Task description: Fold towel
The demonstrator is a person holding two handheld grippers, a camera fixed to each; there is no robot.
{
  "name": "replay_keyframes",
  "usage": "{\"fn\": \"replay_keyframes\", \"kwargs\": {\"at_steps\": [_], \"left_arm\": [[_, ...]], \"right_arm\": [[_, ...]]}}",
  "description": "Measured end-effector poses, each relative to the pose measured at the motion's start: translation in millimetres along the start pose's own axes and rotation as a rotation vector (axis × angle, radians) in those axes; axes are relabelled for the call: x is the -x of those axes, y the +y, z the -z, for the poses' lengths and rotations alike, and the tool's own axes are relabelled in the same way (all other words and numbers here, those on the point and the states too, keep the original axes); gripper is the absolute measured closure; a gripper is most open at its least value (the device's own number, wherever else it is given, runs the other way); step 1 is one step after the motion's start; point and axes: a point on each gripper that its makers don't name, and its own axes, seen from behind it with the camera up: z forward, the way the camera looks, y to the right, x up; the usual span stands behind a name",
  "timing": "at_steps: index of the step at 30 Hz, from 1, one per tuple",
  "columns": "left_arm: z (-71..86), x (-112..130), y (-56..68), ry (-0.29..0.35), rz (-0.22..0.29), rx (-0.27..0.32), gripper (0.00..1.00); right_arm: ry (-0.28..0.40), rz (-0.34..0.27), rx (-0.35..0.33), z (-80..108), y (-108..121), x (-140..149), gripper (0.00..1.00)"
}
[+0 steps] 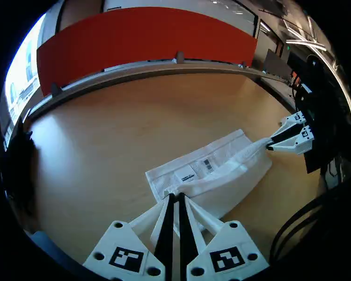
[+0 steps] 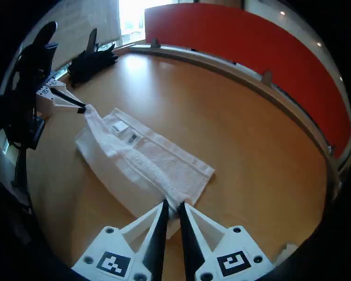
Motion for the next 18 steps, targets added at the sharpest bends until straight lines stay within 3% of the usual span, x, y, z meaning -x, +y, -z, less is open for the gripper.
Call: {"fn": "replay_keyframes", "kwargs": {"at_steps": [8, 10, 14, 18], "left_arm": [[-17.6, 6.9, -6.5, -0.013, 0.006, -0.014, 0.93], [-20.4, 5.6, -9.6, -0.011, 0.01, -0.022, 0.93], [-26.7, 4.5, -17.7, -0.013, 0.016, -0.048, 0.93], [-30.3, 3.8, -21.7, -0.011, 0.001, -0.065, 0.92]], "right_arm": [[-0.013, -0.031, 0.008, -12.7, 2.2, 3.1, 0.77], [-0.015, -0.034, 0.019, -14.5, 4.7, 3.9, 0.69], [-0.017, -0.046, 0.041, -18.0, 10.3, 5.8, 0.44], [-0.016, -0.047, 0.052, -19.3, 13.6, 6.9, 0.37]]}}
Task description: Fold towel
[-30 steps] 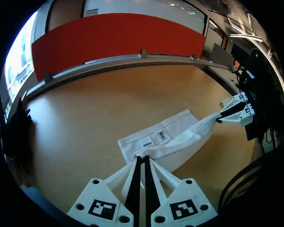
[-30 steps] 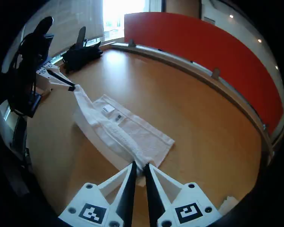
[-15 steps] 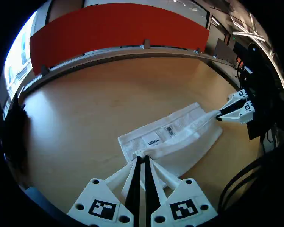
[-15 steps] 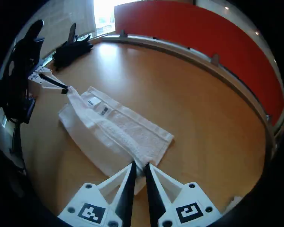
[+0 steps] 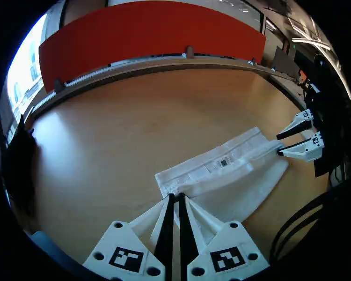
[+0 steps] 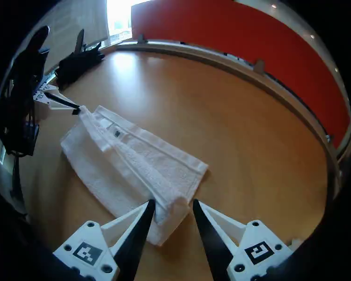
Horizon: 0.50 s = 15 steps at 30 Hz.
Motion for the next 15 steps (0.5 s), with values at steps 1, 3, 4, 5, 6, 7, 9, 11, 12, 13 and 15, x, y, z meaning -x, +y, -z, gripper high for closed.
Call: {"fn": "replay_keyframes", "kwargs": {"at_steps": [1, 3, 4, 5, 6, 7, 9, 11, 12, 13, 15], "left_arm": [[-0.4, -0.1, -0.3, 0.0, -0.004, -0.003, 0.92], [-1.1, -0.7, -0.9, 0.0, -0.011, -0.01, 0.91], [-1.2, -1.4, -1.0, 0.001, -0.012, -0.012, 0.91], [-1.4, -2.3, -1.1, 0.003, -0.013, -0.015, 0.91], [-1.3, -3.3, -1.6, 0.003, -0.012, -0.018, 0.89], [-1.1, -4.5, -2.3, 0.004, -0.01, -0.023, 0.87], [-0.5, -6.9, -4.1, 0.005, -0.005, -0.031, 0.84], [0.5, -9.1, -6.5, 0.003, 0.001, -0.04, 0.67], [1.0, -9.9, -7.1, 0.002, 0.004, -0.042, 0.58], [1.6, -10.5, -7.4, 0.002, 0.005, -0.042, 0.5], [2.9, -11.7, -8.0, 0.003, 0.009, -0.043, 0.29]], "right_arm": [[0.001, 0.002, 0.002, -0.1, 0.8, -0.1, 0.36], [0.004, 0.008, 0.008, -0.3, 2.6, -0.6, 0.36], [0.005, 0.011, 0.011, -0.3, 3.5, -1.2, 0.36], [0.007, 0.014, 0.014, -0.4, 4.6, -1.8, 0.36], [0.008, 0.017, 0.017, -0.3, 5.5, -2.8, 0.36], [0.011, 0.019, 0.019, -0.1, 6.5, -4.1, 0.35], [0.017, 0.024, 0.025, 0.4, 8.9, -7.5, 0.34], [0.028, 0.028, 0.034, 1.2, 12.2, -12.3, 0.31], [0.035, 0.03, 0.039, 1.8, 13.8, -14.8, 0.28], [0.042, 0.032, 0.045, 2.5, 15.5, -17.4, 0.24], [0.057, 0.035, 0.056, 4.2, 18.9, -22.6, 0.14]]}}
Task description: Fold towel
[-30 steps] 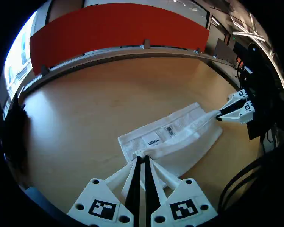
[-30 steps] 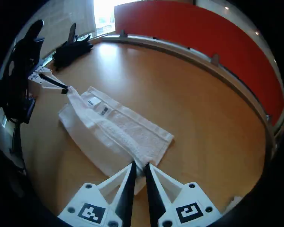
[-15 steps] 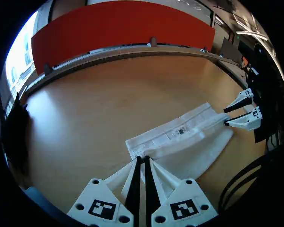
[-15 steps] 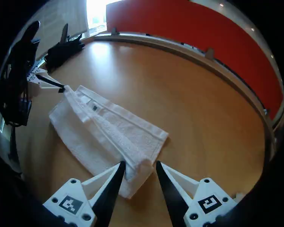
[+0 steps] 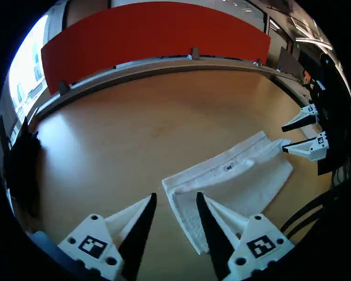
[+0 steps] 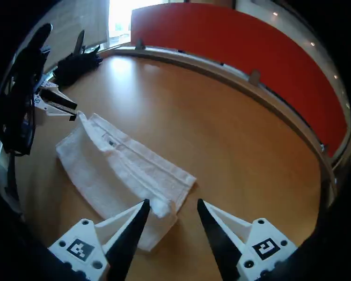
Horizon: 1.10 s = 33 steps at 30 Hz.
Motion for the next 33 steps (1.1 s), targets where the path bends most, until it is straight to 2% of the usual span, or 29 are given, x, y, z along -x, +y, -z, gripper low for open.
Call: {"fn": "replay_keyframes", "kwargs": {"at_steps": [2, 6, 15, 22, 33], "left_arm": [[1.5, -1.0, -0.7, 0.006, 0.001, -0.003, 0.24], [4.3, -1.2, -2.3, 0.011, 0.003, -0.011, 0.08], [13.5, 3.7, 1.0, 0.014, 0.014, -0.011, 0.07], [27.2, 11.9, 4.1, 0.019, 0.026, -0.02, 0.07], [52.8, 43.0, 11.9, 0.009, 0.064, -0.047, 0.07]], "right_arm": [[0.013, 0.003, 0.008, 1.8, 2.8, -4.1, 0.08], [0.023, 0.008, 0.014, 3.9, 5.3, -7.0, 0.06], [0.029, 0.001, 0.004, 8.6, 0.0, -1.0, 0.05], [0.035, -0.015, -0.005, 19.8, -7.2, 9.7, 0.05], [0.03, -0.026, -0.004, 41.1, -19.7, 35.1, 0.05]]}}
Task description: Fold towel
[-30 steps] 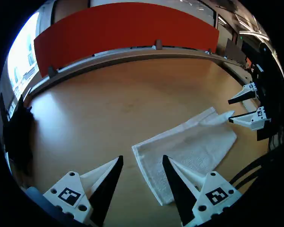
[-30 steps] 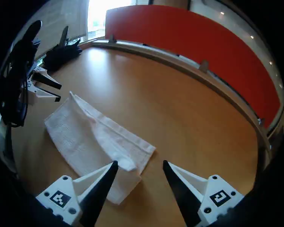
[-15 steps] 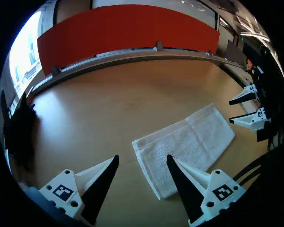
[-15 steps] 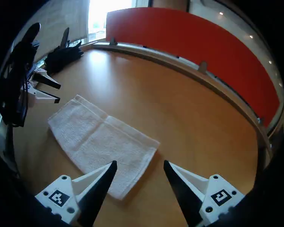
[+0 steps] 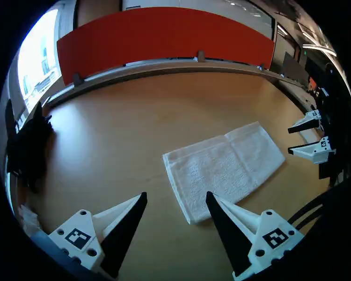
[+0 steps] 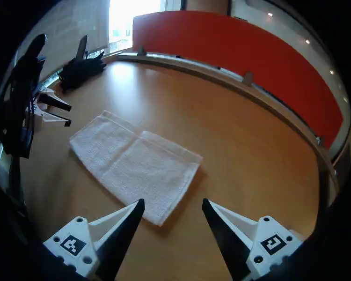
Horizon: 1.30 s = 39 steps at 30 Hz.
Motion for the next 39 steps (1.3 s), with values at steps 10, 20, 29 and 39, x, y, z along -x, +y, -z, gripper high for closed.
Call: {"fn": "replay_keyframes", "kwargs": {"at_steps": [10, 20, 29, 39], "left_arm": [[20.3, 27.1, -0.4, -0.008, 0.063, -0.033, 0.07], [34.7, 35.4, -8.0, -0.001, 0.102, -0.068, 0.07], [55.1, 45.8, -18.2, 0.011, 0.143, -0.119, 0.07], [70.2, 59.6, -26.1, 0.008, 0.195, -0.153, 0.07]], "right_arm": [[0.003, -0.012, -0.007, 14.4, -9.0, 13.6, 0.05], [0.003, 0.014, -0.037, 8.5, -13.4, 11.8, 0.05], [-0.01, 0.067, -0.081, -1.3, -15.9, 8.2, 0.05], [-0.04, 0.095, -0.112, -9.4, -15.5, 19.3, 0.07]]}}
